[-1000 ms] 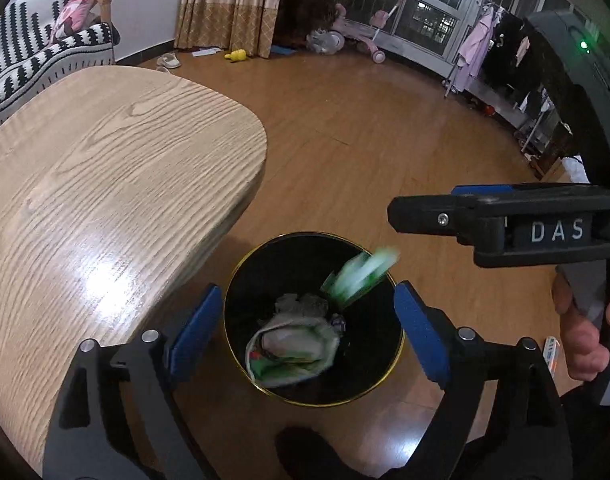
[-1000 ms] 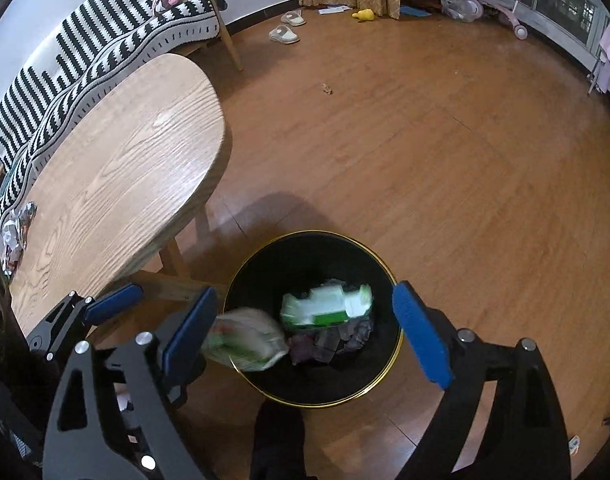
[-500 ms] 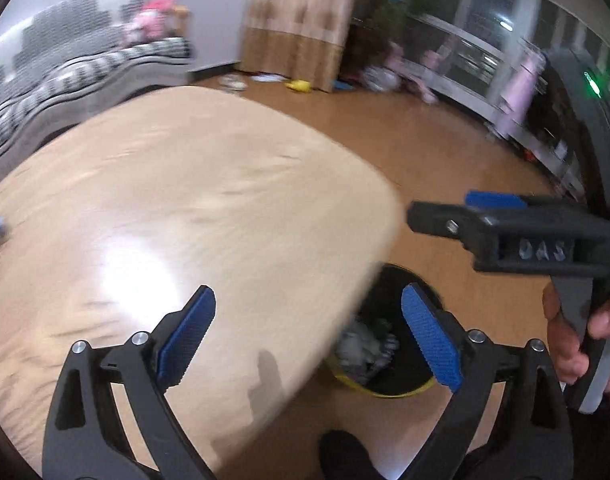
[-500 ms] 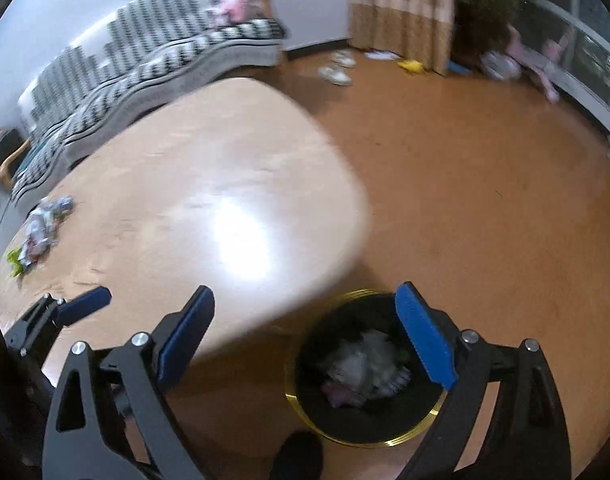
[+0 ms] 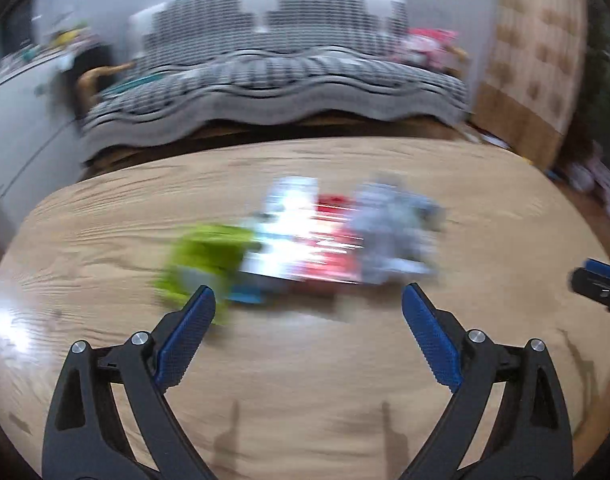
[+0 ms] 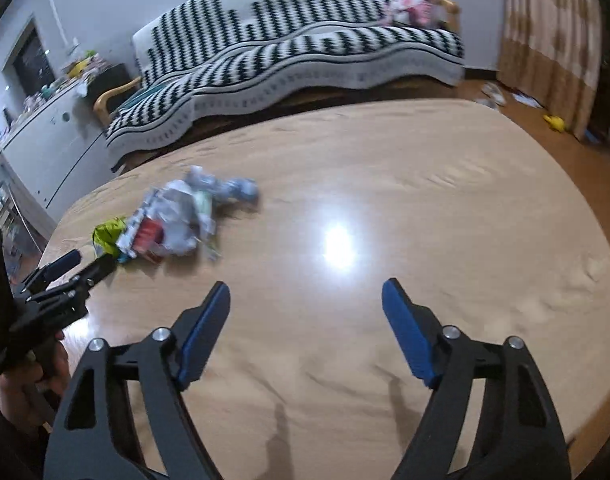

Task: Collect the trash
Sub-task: 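Move both open tools back over the trash on the table, then grasp the green snack bag with left tool while right tool grasps the white-green wrapper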

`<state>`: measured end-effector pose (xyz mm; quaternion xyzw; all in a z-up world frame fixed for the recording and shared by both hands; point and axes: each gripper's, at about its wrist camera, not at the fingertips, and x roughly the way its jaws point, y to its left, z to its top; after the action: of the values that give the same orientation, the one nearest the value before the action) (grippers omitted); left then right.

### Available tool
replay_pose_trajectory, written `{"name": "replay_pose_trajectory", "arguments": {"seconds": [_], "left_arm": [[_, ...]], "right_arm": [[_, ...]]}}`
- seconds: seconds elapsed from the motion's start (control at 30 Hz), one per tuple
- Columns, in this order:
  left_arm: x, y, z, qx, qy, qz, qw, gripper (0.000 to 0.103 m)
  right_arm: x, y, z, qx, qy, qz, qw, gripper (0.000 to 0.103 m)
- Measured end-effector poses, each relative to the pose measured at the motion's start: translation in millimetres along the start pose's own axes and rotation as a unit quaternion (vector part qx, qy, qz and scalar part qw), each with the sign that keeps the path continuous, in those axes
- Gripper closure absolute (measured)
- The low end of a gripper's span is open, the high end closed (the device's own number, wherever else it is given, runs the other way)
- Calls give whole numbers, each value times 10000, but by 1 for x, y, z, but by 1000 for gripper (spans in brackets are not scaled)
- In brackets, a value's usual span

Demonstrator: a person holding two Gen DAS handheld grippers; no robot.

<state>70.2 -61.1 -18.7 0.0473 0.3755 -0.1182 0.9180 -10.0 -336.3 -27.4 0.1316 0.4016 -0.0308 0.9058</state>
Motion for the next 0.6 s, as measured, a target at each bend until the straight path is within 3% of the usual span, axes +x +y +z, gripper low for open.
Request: {"name": "replay_pose_trajectory", "arguments": {"seconds": [0.13,0.23,0.4,0.53,0.6], "left_arm": [[23,51,10,-204,4,175,9996,12],[40,69,14,-364,117,41,9993,12],[64,81,23,-471,259,-151,9984,12],[79,83,20,-418,324,-81,9986,12],[82,86,18,-519,390,-200,9977,18]], "right_arm": [[41,37,19,-189,64,3,9998,34],[73,57,24,-336,189,-29,9993,38],[106,71,29,-367,306,25,9989,41],[122,77,32,-353,352,116,9987,45],[128,82,34,-401,343,131,9985,49]]}}
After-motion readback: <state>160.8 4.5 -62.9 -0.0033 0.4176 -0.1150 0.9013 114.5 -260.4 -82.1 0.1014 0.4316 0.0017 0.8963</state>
